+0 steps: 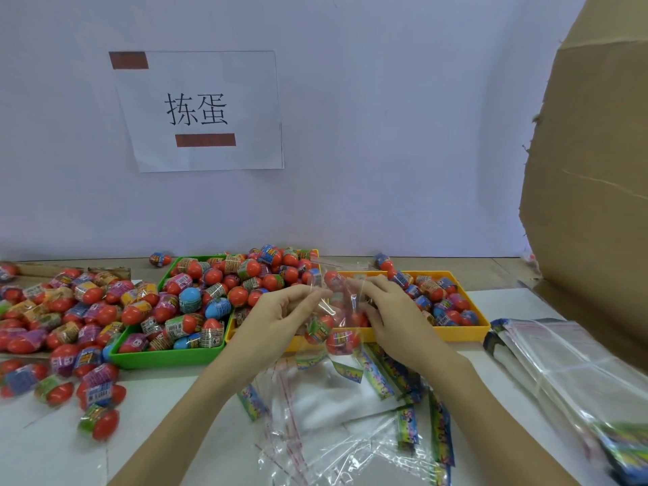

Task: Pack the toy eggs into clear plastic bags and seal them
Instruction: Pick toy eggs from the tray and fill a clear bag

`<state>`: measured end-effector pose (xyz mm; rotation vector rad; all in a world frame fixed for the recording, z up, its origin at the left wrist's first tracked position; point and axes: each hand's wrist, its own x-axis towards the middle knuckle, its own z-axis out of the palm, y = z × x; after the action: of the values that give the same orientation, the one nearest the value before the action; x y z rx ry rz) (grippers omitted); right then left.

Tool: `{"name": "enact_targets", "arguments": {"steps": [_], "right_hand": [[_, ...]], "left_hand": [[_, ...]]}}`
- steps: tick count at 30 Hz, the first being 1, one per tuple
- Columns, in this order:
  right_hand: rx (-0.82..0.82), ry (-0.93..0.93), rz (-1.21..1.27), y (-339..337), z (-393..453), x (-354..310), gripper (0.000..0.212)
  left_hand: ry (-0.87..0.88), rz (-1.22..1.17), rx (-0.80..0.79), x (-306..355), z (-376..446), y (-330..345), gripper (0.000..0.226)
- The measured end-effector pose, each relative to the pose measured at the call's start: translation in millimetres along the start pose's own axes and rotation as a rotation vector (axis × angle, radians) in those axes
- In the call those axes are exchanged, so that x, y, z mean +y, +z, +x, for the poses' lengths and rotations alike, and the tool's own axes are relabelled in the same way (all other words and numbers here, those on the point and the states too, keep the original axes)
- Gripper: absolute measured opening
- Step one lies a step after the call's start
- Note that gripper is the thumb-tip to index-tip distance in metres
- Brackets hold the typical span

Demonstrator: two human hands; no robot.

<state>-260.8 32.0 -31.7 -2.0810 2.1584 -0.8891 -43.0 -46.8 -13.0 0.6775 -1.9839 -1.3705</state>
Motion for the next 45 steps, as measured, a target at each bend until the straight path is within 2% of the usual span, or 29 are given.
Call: {"name": "enact_targets", "arguments": {"steps": [2,9,12,17,22,27,33,40,45], "right_hand": [[0.071,0.037,0.041,1.2,1.7,2.5,0.040],[0.217,0.149,0.139,0.4,2.2,3.3,0.031],[0.362,0.180,0.321,-11.3,1.6,0.5,0.027],[0.430,0.120,0.592,-33.7,-3.7,-12.3,0.028],[0.349,-0.007,0.670,-38.8,-9.3,-34.2,0.044],[0.234,-0.023,0.528,-30.5,-13.0,-36.3,0.024],[0.209,-0.078,0.359,-30.4,-12.8,-35.6,0.023],[0.171,-0.067,0.449,-31.5,-13.1,-34.5,0.020],[0.167,-0.071,0.422,-30.2,-12.8,-36.9,0.022]], "left_hand": [[-0.001,0.019,0.002,-1.6,0.3,0.1,0.034],[0.006,0.032,-0.030,-0.4,-1.7,1.0,0.033],[0.004,0.039,-0.035,1.0,-2.2,1.9,0.032],[0.017,0.077,-0.050,2.6,-3.0,2.7,0.037],[0.053,0.069,-0.086,2.5,-2.8,3.6,0.026],[0.119,0.070,-0.113,5.7,-4.3,4.8,0.025],[0.102,0.092,-0.061,6.1,-4.8,7.1,0.028],[0.089,0.048,-0.022,7.4,-5.3,10.1,0.024],[0.049,-0.054,-0.001,11.4,-6.0,11.7,0.032]]}}
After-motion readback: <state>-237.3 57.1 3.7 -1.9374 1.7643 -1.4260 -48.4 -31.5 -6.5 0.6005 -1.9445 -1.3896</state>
